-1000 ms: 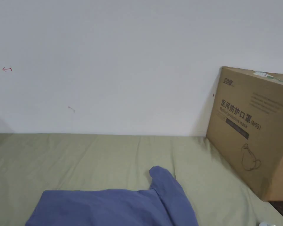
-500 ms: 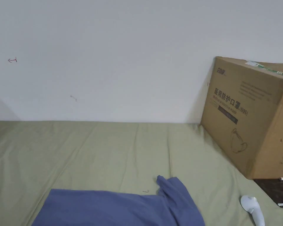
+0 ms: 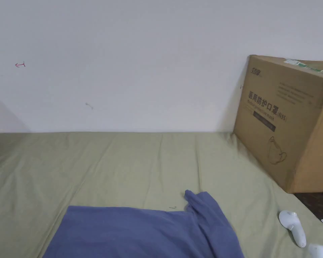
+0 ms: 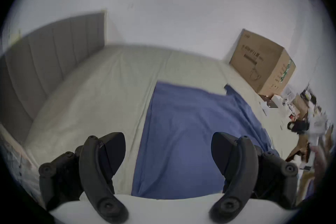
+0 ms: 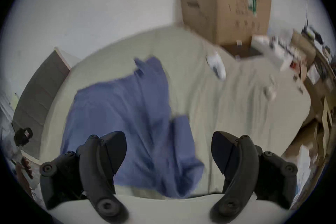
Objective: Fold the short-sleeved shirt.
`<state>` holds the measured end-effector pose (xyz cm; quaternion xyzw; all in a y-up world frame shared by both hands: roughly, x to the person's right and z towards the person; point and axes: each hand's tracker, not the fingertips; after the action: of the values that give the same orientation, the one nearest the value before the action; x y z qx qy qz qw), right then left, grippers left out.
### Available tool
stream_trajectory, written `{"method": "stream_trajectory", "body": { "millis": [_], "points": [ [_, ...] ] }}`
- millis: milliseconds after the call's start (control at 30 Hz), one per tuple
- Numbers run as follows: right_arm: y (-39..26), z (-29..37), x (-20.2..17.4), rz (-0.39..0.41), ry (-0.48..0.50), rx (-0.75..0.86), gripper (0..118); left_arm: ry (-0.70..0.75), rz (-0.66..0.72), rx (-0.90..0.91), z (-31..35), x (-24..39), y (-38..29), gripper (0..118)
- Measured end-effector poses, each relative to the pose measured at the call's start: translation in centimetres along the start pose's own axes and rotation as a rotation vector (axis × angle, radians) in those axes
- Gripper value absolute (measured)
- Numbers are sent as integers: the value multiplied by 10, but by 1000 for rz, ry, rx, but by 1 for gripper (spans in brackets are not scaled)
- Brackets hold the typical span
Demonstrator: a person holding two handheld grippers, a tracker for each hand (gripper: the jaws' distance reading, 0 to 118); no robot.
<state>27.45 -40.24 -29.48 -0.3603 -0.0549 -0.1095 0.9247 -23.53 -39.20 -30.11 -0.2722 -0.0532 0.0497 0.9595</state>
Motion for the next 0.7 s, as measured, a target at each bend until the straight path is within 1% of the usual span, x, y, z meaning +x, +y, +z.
{"method": "stream_trajectory", "body": {
  "millis": [33, 67, 100, 133, 167, 200, 233, 267, 333, 367, 433, 467, 533, 567, 600, 633, 667, 700],
  "points": [
    [8, 1, -11, 8, 40, 27, 80, -10, -19, 31, -4, 9, 6, 96],
    [16, 1, -22, 20, 101, 61, 45, -35, -25, 41, -9, 17, 13, 80],
    [22, -1, -31, 26, 149, 91, 12, -55, -18, 22, -16, 22, 19, 56],
    [28, -6, -42, 43, 185, 116, 2, -94, -7, 7, -33, 19, 23, 22],
    [34, -13, -51, 63, 184, 132, 2, -128, 4, -12, -44, 24, 28, 0],
    [38, -17, -58, 77, 169, 156, 0, -131, -4, -13, -53, 28, 31, 0],
    [43, -24, -66, 92, 186, 167, 0, -115, -28, 21, -59, 31, 35, 0],
    [48, -31, -72, 100, 214, 176, 0, -129, -51, 43, -68, 32, 43, 0],
    [58, -47, -78, 98, 230, 188, 0, -135, -53, 18, -91, 30, 61, 0],
    [63, -55, -79, 88, 255, 193, 0, -121, -53, -7, -108, 26, 70, 0],
    [73, -72, -77, 59, 336, 174, 0, -91, -46, -113, -151, 12, 88, 0],
    [76, -80, -77, 45, 349, 167, 0, -83, -41, -180, -178, 2, 99, 0],
    [80, -95, -77, 49, 334, 157, 0, -91, -17, -308, -236, -15, 110, 0],
    [81, -102, -76, 54, 329, 145, 0, -101, 2, -375, -265, -25, 116, 7],
    [82, -109, -76, 59, 326, 132, 0, -108, 36, -411, -287, -33, 118, 33],
    [81, -117, -74, 64, 324, 112, 0, -85, 41, -447, -314, -40, 118, 77],
    [79, -124, -73, 67, 320, 91, 0, -65, 48, -483, -336, -45, 111, 109],
    [77, -130, -72, 65, 319, 74, 0, -43, 28, -487, -351, -50, 110, 109]
  ]
}}
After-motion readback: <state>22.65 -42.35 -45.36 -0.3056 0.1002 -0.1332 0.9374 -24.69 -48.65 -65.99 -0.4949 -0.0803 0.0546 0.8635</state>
